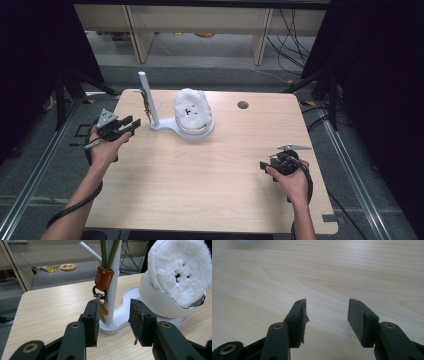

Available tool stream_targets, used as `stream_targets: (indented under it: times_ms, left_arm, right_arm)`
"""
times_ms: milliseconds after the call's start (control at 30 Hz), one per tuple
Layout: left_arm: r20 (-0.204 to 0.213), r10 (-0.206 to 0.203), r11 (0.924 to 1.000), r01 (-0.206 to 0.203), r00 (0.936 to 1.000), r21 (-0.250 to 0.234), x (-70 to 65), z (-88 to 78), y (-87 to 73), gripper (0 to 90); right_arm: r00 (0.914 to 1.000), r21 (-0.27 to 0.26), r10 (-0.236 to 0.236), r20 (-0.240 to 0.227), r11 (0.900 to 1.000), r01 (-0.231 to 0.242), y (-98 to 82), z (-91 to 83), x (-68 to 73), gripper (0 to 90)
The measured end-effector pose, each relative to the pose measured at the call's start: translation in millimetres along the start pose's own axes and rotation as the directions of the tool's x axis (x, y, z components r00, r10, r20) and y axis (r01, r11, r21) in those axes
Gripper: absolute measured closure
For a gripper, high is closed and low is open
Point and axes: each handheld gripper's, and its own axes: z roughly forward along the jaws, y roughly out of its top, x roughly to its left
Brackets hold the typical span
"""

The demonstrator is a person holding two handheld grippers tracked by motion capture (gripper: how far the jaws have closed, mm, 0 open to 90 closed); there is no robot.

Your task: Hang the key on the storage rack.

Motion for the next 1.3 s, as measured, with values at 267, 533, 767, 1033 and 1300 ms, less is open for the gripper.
stream_targets:
  times_ms: [267,533,767,1033,1300]
  left_arm:
    - [-0.012,0.018,0.9992,-0.018,0.9998,-0.035,-5.9,-25.1,-12.3,55.1]
    - [-0.046,0.031,0.9982,-0.033,0.9984,-0.051,-11.9,-51.2,-35.8,51.9]
    - [-0.057,0.018,0.9991,-0.020,0.9982,-0.037,-17.8,-67.3,-67.3,49.4]
    - [-0.039,-0.004,0.9998,0.003,0.9992,-0.022,-21.4,-69.8,-93.6,47.1]
    - [-0.037,-0.026,0.9983,0.024,0.9990,-0.053,-22.7,-70.0,-100.4,46.5]
  right_arm:
    - [0.9999,-0.010,-0.011,-0.001,1.000,0.011,-0.1,0.5,-1.9,50.2]
    - [0.9996,-0.015,-0.029,0.001,0.999,0.029,-0.7,1.7,-4.4,50.2]
    - [0.9998,-0.009,-0.017,-0.009,1.000,0.017,-1.3,1.5,-2.9,50.1]
    - [0.9988,-0.022,-0.048,-0.002,0.999,0.048,-2.4,7.0,-2.8,50.1]
    - [0.9999,0.004,-0.015,0.000,1.000,0.015,-4.2,11.9,3.9,50.0]
